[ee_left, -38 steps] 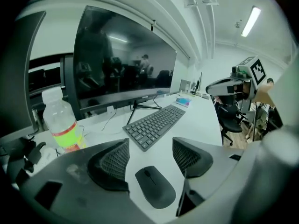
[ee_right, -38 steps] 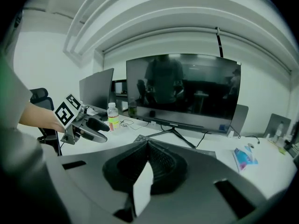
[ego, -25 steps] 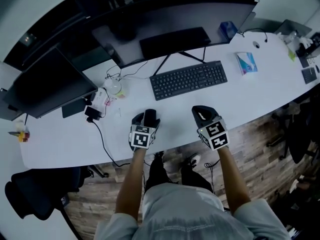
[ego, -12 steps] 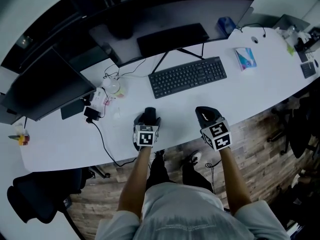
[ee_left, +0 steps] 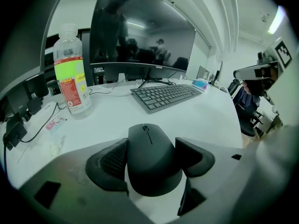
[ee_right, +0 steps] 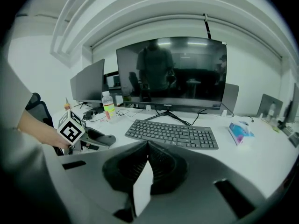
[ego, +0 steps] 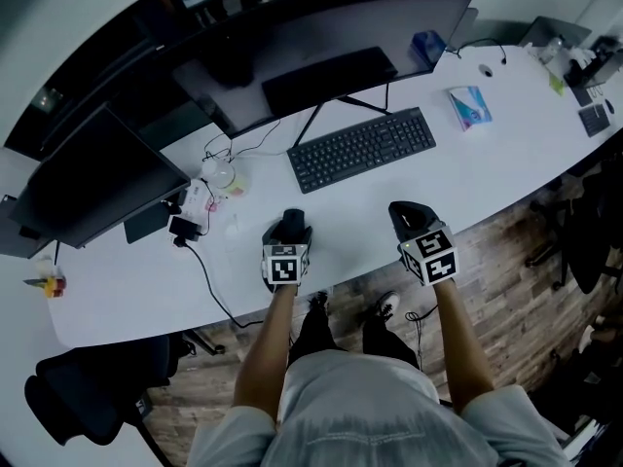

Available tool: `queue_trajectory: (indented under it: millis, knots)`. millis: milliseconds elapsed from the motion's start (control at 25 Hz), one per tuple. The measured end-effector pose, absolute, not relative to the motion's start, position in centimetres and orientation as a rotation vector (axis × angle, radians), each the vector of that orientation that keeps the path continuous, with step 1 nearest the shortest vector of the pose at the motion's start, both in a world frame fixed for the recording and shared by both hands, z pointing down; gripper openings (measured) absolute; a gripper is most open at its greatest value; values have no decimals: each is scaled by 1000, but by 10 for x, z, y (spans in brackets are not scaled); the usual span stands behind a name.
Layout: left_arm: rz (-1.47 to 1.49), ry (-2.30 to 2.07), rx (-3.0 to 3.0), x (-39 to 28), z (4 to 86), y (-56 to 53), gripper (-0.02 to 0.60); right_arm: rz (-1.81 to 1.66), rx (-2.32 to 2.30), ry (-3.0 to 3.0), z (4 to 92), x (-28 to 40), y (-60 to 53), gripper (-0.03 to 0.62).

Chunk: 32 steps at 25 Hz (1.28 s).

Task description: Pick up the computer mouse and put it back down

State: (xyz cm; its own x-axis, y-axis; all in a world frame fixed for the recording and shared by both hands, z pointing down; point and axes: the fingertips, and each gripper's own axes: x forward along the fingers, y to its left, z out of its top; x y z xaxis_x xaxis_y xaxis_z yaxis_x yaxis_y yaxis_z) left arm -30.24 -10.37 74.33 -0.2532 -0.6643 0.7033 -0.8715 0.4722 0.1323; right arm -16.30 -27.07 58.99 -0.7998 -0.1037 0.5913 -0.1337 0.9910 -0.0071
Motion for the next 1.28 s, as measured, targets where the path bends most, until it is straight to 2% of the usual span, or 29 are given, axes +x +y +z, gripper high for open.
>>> queue_trajectory:
  millis: [480, 1280]
  knots:
    - [326, -2120, 1491, -316, 649, -138, 313, 33, 312, -2566, 547, -143, -289, 2]
    - [304, -2163, 1985, -262, 461, -248, 313, -166, 718, -2640, 430, -53, -363, 2]
